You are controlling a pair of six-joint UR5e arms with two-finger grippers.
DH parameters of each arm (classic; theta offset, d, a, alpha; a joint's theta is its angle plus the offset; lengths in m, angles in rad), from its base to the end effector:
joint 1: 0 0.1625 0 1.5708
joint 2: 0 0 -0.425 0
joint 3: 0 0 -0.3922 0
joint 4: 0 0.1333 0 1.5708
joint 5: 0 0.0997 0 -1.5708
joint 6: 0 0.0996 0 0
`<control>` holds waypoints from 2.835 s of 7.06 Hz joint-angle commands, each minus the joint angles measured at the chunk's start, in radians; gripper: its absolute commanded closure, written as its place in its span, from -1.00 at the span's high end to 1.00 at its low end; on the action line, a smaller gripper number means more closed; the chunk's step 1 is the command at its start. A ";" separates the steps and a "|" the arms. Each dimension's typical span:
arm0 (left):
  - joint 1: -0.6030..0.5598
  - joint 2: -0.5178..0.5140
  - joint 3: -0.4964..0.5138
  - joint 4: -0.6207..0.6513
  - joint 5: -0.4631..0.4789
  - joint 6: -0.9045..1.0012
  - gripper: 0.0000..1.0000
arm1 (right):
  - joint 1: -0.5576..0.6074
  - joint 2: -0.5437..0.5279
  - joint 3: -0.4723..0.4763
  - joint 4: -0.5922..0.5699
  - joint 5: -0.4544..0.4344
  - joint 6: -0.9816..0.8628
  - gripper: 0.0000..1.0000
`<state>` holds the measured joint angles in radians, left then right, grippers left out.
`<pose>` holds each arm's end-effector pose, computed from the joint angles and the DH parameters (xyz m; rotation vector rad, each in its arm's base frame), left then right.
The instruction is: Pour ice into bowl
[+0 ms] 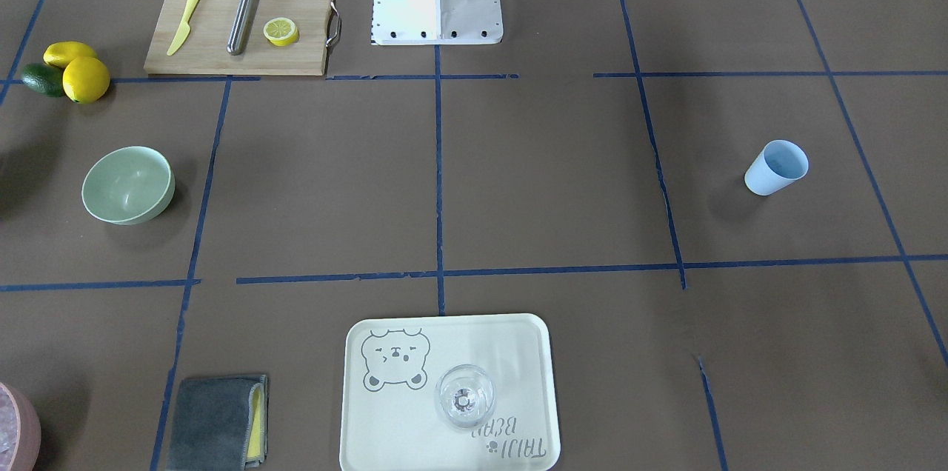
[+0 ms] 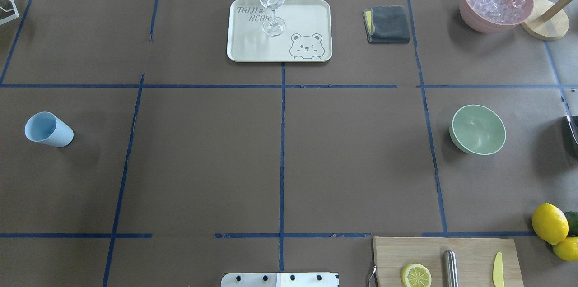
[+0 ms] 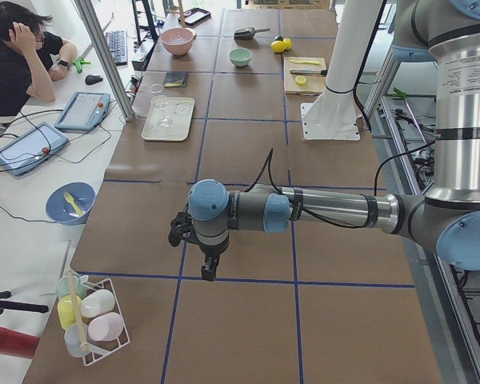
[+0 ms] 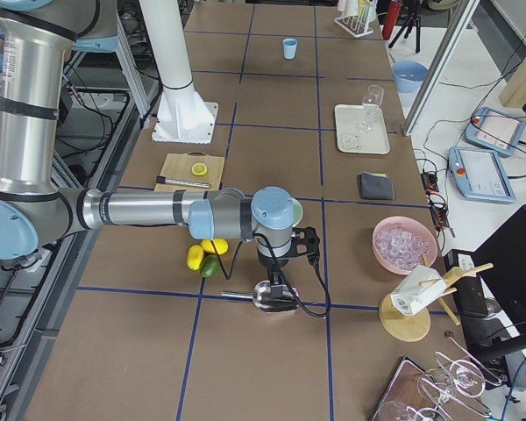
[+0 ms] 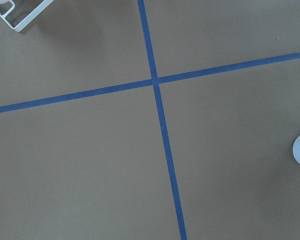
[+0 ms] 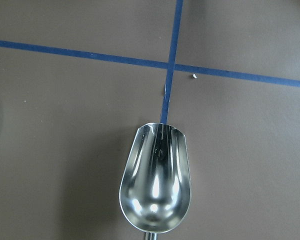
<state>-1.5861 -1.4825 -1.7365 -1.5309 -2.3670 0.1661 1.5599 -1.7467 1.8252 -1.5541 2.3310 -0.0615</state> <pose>-0.0691 -0.4548 0.6214 0.1076 0.7905 0.1577 0.0601 -0.4234 0.6126 0.1098 -0.7574 -0.1050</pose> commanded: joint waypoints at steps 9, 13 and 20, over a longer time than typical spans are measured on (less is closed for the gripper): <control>0.000 0.002 -0.005 0.000 -0.001 0.000 1.00 | -0.412 0.092 -0.072 0.613 0.020 0.509 0.96; 0.000 0.002 -0.003 0.000 0.000 0.001 1.00 | -0.615 0.092 -0.112 0.689 -0.213 0.669 0.61; 0.001 0.002 -0.003 0.002 0.000 0.001 1.00 | -0.616 0.082 -0.121 0.687 -0.219 0.669 -1.00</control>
<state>-1.5855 -1.4802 -1.7395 -1.5294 -2.3676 0.1672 0.9435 -1.6657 1.7038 -0.8694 2.1128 0.5979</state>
